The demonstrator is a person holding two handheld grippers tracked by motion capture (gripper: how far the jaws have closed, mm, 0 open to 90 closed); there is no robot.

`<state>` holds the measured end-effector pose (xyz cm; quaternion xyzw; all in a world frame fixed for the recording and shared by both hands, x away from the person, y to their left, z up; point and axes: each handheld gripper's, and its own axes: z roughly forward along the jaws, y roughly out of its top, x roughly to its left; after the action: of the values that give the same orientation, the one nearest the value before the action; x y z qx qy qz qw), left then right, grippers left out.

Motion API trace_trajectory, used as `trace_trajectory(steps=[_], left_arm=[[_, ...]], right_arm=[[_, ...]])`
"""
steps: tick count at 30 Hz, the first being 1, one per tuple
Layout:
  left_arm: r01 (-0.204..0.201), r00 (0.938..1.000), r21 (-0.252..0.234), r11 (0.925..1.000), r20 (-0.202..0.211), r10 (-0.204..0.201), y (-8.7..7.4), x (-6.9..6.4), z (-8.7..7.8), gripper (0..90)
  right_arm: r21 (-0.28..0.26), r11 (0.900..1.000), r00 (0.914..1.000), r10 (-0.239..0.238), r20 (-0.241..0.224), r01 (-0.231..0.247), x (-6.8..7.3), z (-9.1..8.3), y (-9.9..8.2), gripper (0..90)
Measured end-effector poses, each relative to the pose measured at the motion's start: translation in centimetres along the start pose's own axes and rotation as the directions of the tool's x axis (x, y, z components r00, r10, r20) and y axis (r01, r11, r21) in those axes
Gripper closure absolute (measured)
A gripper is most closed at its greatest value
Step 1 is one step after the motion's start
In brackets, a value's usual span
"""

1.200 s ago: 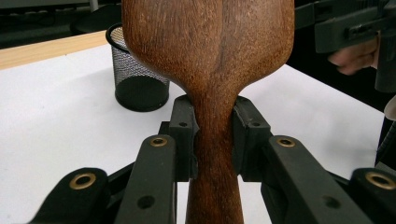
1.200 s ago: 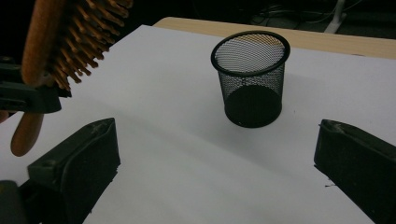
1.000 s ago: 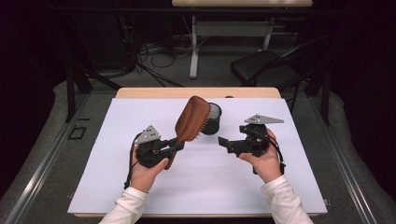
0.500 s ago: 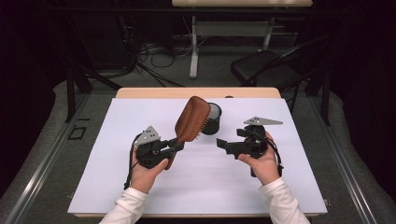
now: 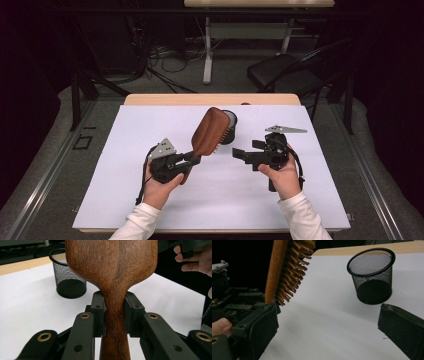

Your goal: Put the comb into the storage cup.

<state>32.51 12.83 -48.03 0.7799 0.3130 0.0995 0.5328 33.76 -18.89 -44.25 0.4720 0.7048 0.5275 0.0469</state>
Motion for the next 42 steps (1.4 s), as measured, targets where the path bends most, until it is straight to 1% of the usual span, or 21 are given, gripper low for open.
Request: trace_trajectory(steps=[3, 5, 8, 11, 16, 19, 31, 37, 42], left_arm=[[-0.007, 1.0000, 0.011, 0.9999, 0.002, 0.007, -0.2, -0.2, 0.3, 72.5], [-0.009, 1.0000, 0.016, 0.9998, 0.005, 0.008, -0.4, -0.3, 0.6, 72.5], [-0.014, 0.9999, 0.029, 0.9995, 0.007, 0.014, -0.7, -0.5, 0.9, 72.5], [-0.016, 0.9997, 0.033, 0.9993, 0.018, 0.015, -0.9, -0.8, 1.2, 72.5], [-0.031, 0.9989, 0.048, 0.9983, 0.037, 0.029, -1.1, -1.3, 1.8, 72.5], [-0.039, 0.9984, 0.061, 0.9974, 0.044, 0.036, -1.3, -1.5, 2.1, 72.5], [-0.059, 0.9960, 0.081, 0.9950, 0.072, 0.053, -1.6, -2.4, 2.8, 72.5], [-0.069, 0.9946, 0.084, 0.9941, 0.083, 0.062, -1.7, -2.8, 3.0, 72.5], [-0.076, 0.9934, 0.088, 0.9932, 0.092, 0.068, -1.7, -3.0, 3.2, 72.5]], right_arm=[[0.003, 1.0000, 0.9999, 0.008, -0.014, -0.008, 0.1, -0.1, 0.1, 2.5], [0.008, 1.0000, 0.9999, 0.001, -0.011, -0.001, 0.2, -0.1, 0.1, 4.1], [0.006, 1.0000, 0.9999, 0.008, -0.013, -0.008, 0.3, -0.2, 0.1, 6.3], [0.004, 0.9997, 0.9992, 0.024, -0.032, -0.024, 0.3, -0.3, 0.2, 7.7], [0.002, 0.9981, 0.9960, 0.061, -0.066, -0.061, 0.0, -0.5, 0.3, 8.0], [0.003, 0.9977, 0.9949, 0.068, -0.074, -0.068, 0.0, -0.6, 0.3, 8.0], [0.022, 0.9966, 0.9947, 0.081, -0.063, -0.080, -0.2, -0.2, 0.1, 8.2], [0.044, 0.9965, 0.9964, 0.074, -0.043, -0.072, -0.2, 0.2, -0.1, 11.8], [0.053, 0.9962, 0.9968, 0.071, -0.037, -0.069, -0.3, 0.4, -0.2, 14.0]])
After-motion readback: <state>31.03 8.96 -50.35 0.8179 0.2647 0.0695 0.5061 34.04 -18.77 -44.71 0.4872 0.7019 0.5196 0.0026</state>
